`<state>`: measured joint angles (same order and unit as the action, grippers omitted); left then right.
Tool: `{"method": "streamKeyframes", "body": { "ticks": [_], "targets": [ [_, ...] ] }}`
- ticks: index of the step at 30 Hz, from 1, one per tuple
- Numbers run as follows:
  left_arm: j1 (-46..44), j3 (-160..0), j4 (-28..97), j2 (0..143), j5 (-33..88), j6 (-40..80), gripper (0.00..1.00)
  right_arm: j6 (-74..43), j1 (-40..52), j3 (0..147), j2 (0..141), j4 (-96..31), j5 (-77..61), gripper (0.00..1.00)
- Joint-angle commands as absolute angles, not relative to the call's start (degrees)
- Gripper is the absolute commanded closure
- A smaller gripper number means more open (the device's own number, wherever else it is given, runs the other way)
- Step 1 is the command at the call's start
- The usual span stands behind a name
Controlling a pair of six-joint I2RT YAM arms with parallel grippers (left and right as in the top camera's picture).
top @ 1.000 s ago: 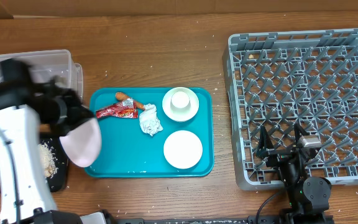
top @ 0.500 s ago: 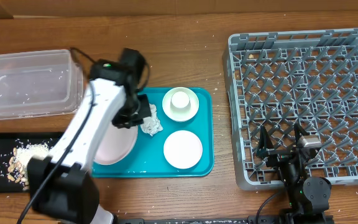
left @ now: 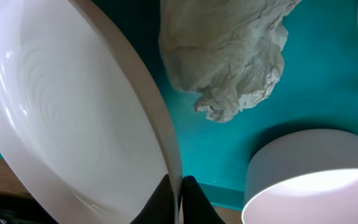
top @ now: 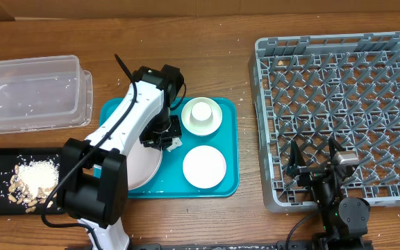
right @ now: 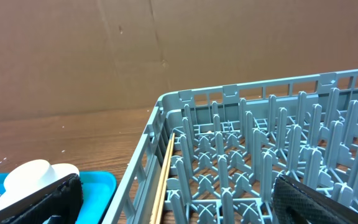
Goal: Sort waste into correct bins and load items into the dishwasher
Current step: 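Carry the emptied plate back right and lower it onto the teal tray, then release the plate with the left gripper and move toward the tissue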
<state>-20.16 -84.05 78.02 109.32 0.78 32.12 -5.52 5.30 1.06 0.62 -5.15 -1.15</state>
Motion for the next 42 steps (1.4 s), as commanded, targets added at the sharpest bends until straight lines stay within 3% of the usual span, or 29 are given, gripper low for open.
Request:
{"method": "streamKeyframes", "body": {
  "ticks": [1, 18, 24, 38, 40, 42],
  "targets": [
    [-20.4, -85.2, 78.4, 109.5, -1.7, 33.4, 0.92, -5.3, 5.4, 0.5, 0.2, -4.8, -1.0, 0.0],
    [-20.4, -78.0, 78.8, 109.5, -1.7, 34.8, 0.95, -5.3, 5.4, 0.5, 0.2, -4.8, -1.0, 0.0],
    [-20.4, -78.0, 78.9, 109.5, -1.5, 34.7, 0.86, -5.3, 5.4, 0.5, 0.2, -4.8, -1.0, 0.0],
    [-20.4, -87.3, 81.0, 109.5, -2.1, 31.7, 0.81, -5.3, 5.4, 0.5, 0.2, -4.8, -1.0, 0.0],
    [-20.4, -89.2, 81.0, 109.5, -3.8, 31.6, 0.78, -5.3, 5.4, 0.5, 0.2, -4.8, -1.0, 0.0],
    [-20.3, -90.4, 81.0, 109.5, -4.5, 30.8, 0.68, -5.3, 5.4, 0.5, 0.2, -4.8, -1.0, 0.0]
  ]
}}
